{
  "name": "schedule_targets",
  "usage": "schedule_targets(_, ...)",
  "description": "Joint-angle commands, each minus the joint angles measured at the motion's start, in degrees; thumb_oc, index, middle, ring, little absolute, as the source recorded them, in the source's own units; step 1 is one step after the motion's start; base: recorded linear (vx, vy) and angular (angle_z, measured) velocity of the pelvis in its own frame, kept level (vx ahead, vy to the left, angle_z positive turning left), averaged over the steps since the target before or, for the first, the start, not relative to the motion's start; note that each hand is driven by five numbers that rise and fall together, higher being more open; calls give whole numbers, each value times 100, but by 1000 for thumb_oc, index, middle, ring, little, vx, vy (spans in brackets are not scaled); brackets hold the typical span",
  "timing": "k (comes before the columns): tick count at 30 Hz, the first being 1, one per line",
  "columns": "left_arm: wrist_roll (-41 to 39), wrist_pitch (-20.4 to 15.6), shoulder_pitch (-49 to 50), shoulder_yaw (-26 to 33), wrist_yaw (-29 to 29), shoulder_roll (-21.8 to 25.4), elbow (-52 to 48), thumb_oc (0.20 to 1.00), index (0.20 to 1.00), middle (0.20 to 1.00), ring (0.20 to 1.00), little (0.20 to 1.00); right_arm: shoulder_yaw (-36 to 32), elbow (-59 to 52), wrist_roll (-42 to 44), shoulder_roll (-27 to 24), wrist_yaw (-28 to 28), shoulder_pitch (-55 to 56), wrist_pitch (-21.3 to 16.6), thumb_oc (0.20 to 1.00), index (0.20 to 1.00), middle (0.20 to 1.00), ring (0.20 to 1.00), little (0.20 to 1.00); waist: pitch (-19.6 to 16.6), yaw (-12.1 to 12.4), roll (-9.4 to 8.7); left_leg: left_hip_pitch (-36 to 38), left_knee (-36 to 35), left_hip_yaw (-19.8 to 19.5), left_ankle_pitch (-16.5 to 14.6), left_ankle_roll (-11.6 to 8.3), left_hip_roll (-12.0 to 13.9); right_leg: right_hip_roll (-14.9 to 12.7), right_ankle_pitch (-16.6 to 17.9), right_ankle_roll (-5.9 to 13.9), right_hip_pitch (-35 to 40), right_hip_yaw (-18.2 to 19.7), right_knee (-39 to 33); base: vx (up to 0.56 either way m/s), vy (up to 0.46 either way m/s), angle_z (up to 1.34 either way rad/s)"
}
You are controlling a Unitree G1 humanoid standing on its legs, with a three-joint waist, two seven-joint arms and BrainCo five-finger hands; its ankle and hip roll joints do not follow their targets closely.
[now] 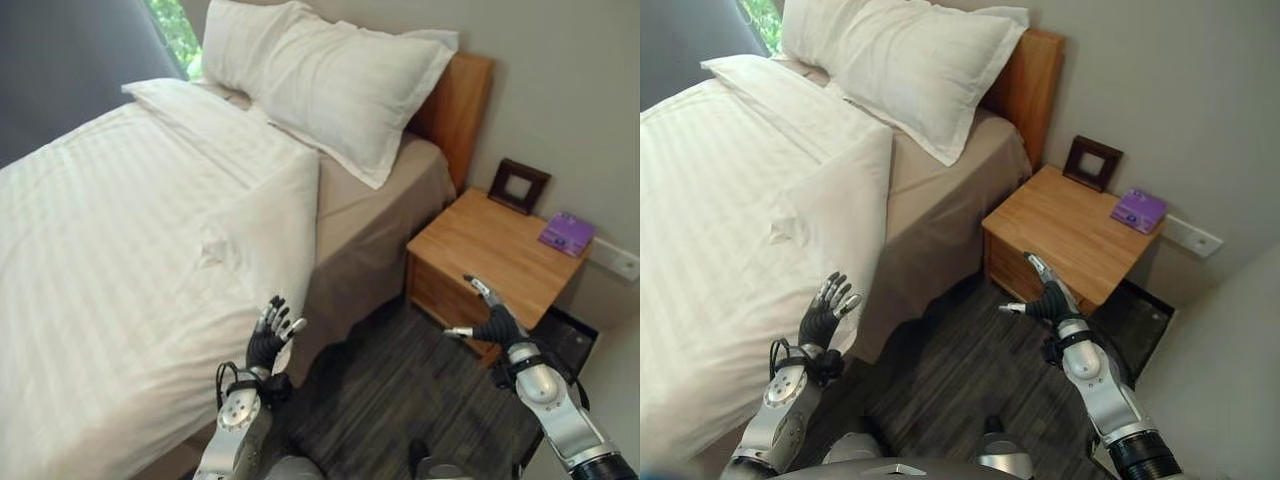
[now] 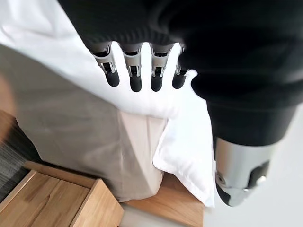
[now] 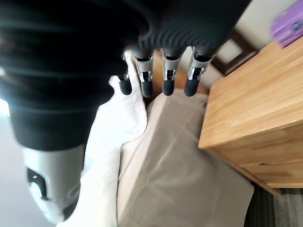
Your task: Making the bed.
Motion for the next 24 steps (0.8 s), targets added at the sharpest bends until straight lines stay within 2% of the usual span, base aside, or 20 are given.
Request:
schedule_targets(1, 197, -190, 163, 482, -33, 192, -431, 1000, 1000, 1000, 1000, 1000, -84, -616, 134, -143, 3, -159, -280, 1000, 1000, 1000, 1000, 1000, -226, -10, -103, 115, 204, 309, 303, -93, 387, -380, -879, 646, 600, -725, 130, 358, 20, 60)
schedule_targets(3, 235, -160, 231, 521, -29, 211, -468, 1000, 1000, 1000, 1000, 1000, -1, -674, 102, -140, 24, -252, -287, 1000, 1000, 1000, 1000, 1000, -246, 51, -147, 142, 203, 194, 355, -70, 343, -373, -930, 637, 731, -699, 183, 195, 16, 23)
schedule_targets(4, 260, -140, 254, 521, -29, 221, -465, 1000, 1000, 1000, 1000, 1000, 57, -710, 60, -125, 43, -345, -297, 1000, 1000, 1000, 1000, 1000, -275, 88, -138, 168, 70, 104, 290, 28, 230, -365, -1021, 606, 701, -713, 399, 151, 23, -9)
schedule_targets(5, 361, -83, 187, 530, -53, 326, -457, 1000, 1000, 1000, 1000, 1000, 86, -761, -19, -105, 43, -454, -349, 1000, 1000, 1000, 1000, 1000, -341, 187, -192, 279, -122, 173, 305, 143, 171, -325, -1146, 616, 635, -827, 957, 234, 32, -1)
schedule_targets(7, 376, -35, 52, 421, -96, 444, -388, 1000, 1000, 1000, 1000, 1000, 146, -797, -50, -53, 6, -638, -382, 1000, 1000, 1000, 1000, 1000, -313, 220, -293, 453, -194, 175, 40, 361, 2, -432, -1017, 838, 206, -949, 2059, 169, 28, 31)
schedule_targets(8, 375, -33, 37, 423, -93, 451, -385, 1000, 1000, 1000, 1000, 1000, 144, -790, -53, -44, 3, -652, -383, 1000, 1000, 1000, 1000, 1000, -309, 213, -312, 434, -190, 168, 12, 393, -31, -479, -1052, 867, 147, -948, 2161, 114, 25, 55)
schedule_targets(9, 376, -42, -106, 311, -54, 567, -417, 1000, 1000, 1000, 1000, 1000, 218, -884, -106, -19, -31, -828, -388, 1000, 1000, 1000, 1000, 1000, -134, 79, -416, 566, -224, -6, -236, 538, -166, -667, -422, 1252, -747, -711, 3570, 74, -21, 62)
schedule_targets(10, 381, -71, -221, 250, -50, 639, -462, 1000, 1000, 1000, 1000, 1000, 258, -957, -134, -1, -84, -986, -396, 1000, 1000, 1000, 1000, 1000, -76, 35, -491, 543, -227, -107, -285, 562, -215, -743, -365, 1320, -1092, -508, 3851, 79, -36, 69)
schedule_targets(11, 379, -72, -243, 258, -48, 646, -457, 1000, 1000, 1000, 1000, 1000, 261, -946, -137, 9, -90, -1014, -394, 1000, 1000, 1000, 1000, 1000, -77, 32, -510, 516, -224, -107, -288, 571, -232, -765, -380, 1327, -1143, -496, 3901, 47, -165, 151)
schedule_targets(12, 327, -92, -425, 164, -55, 731, -467, 1000, 1000, 1000, 1000, 1000, 362, -1032, -208, 2, -170, -1286, -395, 1000, 1000, 1000, 1000, 1000, 0, 33, -476, 456, -189, -108, -180, 565, -139, -771, -432, 1104, -1406, -344, 3450, 90, -210, 158)
schedule_targets(13, 275, -98, -538, 82, -78, 760, -457, 1000, 1000, 1000, 1000, 1000, 395, -1079, -222, -29, -231, -1412, -417, 1000, 1000, 1000, 1000, 1000, 42, 6, -447, 455, -211, -262, -224, 519, -133, -803, -627, 954, -1549, -272, 3062, 101, -217, 130)
schedule_targets(14, 271, -100, -553, 80, -79, 759, -448, 1000, 1000, 1000, 1000, 1000, 393, -1071, -221, -32, -235, -1424, -420, 1000, 1000, 1000, 1000, 1000, 46, -24, -442, 437, -204, -298, -224, 513, -128, -803, -635, 948, -1528, -310, 3047, 75, -166, 27)
schedule_targets(15, 199, -114, -590, -3, -123, 760, -430, 1000, 1000, 1000, 1000, 1000, 394, -1129, -217, -79, -249, -1481, -435, 1000, 1000, 1000, 1000, 1000, 37, -78, -413, 404, -227, -520, -300, 483, -189, -790, -723, 866, -1525, -190, 2576, 109, -170, 46)
schedule_targets(16, 159, -117, -609, -72, -174, 757, -396, 1000, 1000, 1000, 1000, 1000, 412, -1176, -264, -149, -263, -1529, -447, 1000, 1000, 1000, 1000, 1000, 10, -161, -401, 405, -246, -768, -363, 456, -281, -719, -699, 821, -1504, 107, 1925, 170, -231, 96)
schedule_targets(17, 38, -120, -659, -127, -195, 731, -301, 1000, 1000, 1000, 1000, 1000, 489, -1181, -286, -212, -257, -1653, -443, 1000, 1000, 1000, 1000, 1000, -20, -216, -364, 372, -281, -1081, -426, 429, -347, -649, -622, 786, -1487, 597, 1281, 150, -186, 150)
schedule_targets(18, -1, -133, -621, -117, -252, 731, -278, 1000, 1000, 1000, 1000, 1000, 565, -1150, -393, -224, -243, -1742, -364, 1000, 1000, 1000, 1000, 1000, -64, -198, -382, 354, -262, -1253, -486, 442, -454, -652, -571, 776, -1365, 803, 979, 149, -115, 167)
schedule_targets(20, 41, -100, -557, -42, -293, 705, -235, 1000, 1000, 1000, 1000, 1000, 773, -1147, -637, -203, -296, -2182, -352, 1000, 1000, 1000, 1000, 1000, -115, -134, -396, 469, -226, -1207, -495, 371, -442, -818, -429, 825, -1244, 578, 873, 147, -109, 194)
schedule_targets(24, -20, -108, -465, -1, -376, 572, -84, 1000, 1000, 1000, 1000, 1000, 1258, -613, -1075, -126, -244, -2924, -275, 1000, 1000, 1000, 1000, 1000, -245, 95, -308, 503, -172, -1216, -314, 255, -337, -686, -240, 708, -804, 244, 375, 170, -169, 56)
